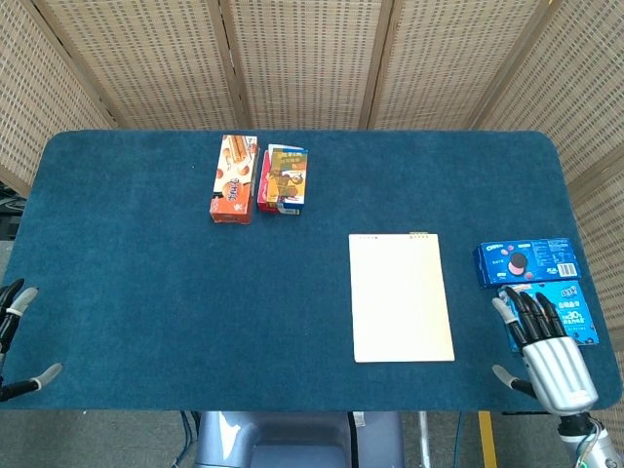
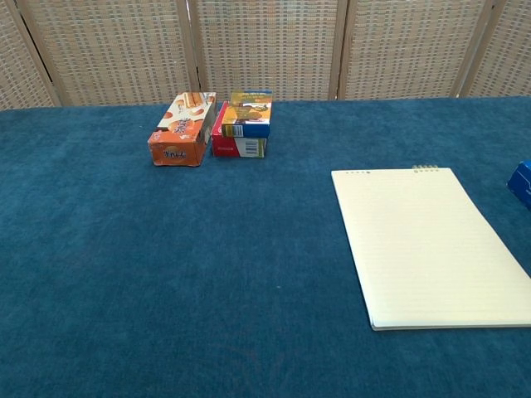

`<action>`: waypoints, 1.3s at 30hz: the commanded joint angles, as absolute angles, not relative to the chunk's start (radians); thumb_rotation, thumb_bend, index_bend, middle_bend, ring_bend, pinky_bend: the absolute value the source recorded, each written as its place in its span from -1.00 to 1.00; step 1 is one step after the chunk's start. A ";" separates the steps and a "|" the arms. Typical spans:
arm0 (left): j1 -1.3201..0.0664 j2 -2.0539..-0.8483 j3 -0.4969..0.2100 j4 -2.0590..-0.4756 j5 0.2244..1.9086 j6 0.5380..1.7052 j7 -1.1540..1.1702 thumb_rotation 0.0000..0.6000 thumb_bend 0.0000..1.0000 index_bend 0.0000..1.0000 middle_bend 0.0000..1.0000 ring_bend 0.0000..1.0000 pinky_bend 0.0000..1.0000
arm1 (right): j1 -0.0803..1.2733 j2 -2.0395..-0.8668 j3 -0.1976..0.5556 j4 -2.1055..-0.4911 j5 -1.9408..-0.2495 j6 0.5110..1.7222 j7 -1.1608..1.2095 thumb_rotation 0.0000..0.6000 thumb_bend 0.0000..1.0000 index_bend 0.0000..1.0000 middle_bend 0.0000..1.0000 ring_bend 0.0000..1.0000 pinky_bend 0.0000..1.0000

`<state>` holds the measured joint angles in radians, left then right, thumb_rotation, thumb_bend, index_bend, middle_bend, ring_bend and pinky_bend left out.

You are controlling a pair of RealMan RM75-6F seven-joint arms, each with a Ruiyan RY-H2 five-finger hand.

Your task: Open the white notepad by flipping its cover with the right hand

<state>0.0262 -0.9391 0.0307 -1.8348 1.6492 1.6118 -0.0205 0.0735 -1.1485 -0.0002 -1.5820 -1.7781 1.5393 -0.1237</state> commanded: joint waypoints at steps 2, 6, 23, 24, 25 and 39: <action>0.024 -0.941 0.025 -1.838 1.634 1.607 -0.015 1.00 -1.00 -1.00 -1.00 -1.00 -1.00 | 0.145 -1.232 -0.030 -1.474 -1.827 1.424 -0.148 1.00 -0.60 -1.00 -1.00 -1.00 -1.00; 0.021 -0.942 0.020 -1.843 1.624 1.601 -0.007 1.00 -1.00 -1.00 -1.00 -1.00 -1.00 | 0.173 -1.281 -0.043 -1.415 -1.853 1.386 -0.160 1.00 -0.58 -1.00 -1.00 -1.00 -1.00; 0.016 -0.945 0.019 -1.848 1.608 1.583 0.008 1.00 -1.00 -1.00 -1.00 -1.00 -1.00 | 0.223 -1.406 -0.061 -1.286 -1.835 1.300 -0.216 1.00 -0.27 -1.00 -1.00 -1.00 -1.00; 0.015 -0.945 0.019 -1.847 1.606 1.580 0.008 1.00 -1.00 -1.00 -1.00 -1.00 -1.00 | 0.223 -1.410 -0.061 -1.282 -1.834 1.301 -0.220 1.00 -0.27 -1.00 -1.00 -1.00 -1.00; 0.015 -0.945 0.019 -1.847 1.604 1.578 0.008 1.00 -1.00 -1.00 -1.00 -1.00 -1.00 | 0.224 -1.414 -0.061 -1.278 -1.833 1.301 -0.223 1.00 -0.27 -1.00 -1.00 -1.00 -1.00; 0.011 -0.946 0.016 -1.848 1.597 1.571 0.012 1.00 -1.00 -1.00 -1.00 -1.00 -1.00 | 0.242 -1.491 -0.070 -1.187 -1.823 1.284 -0.275 1.00 -0.20 -1.00 -1.00 -1.00 -1.00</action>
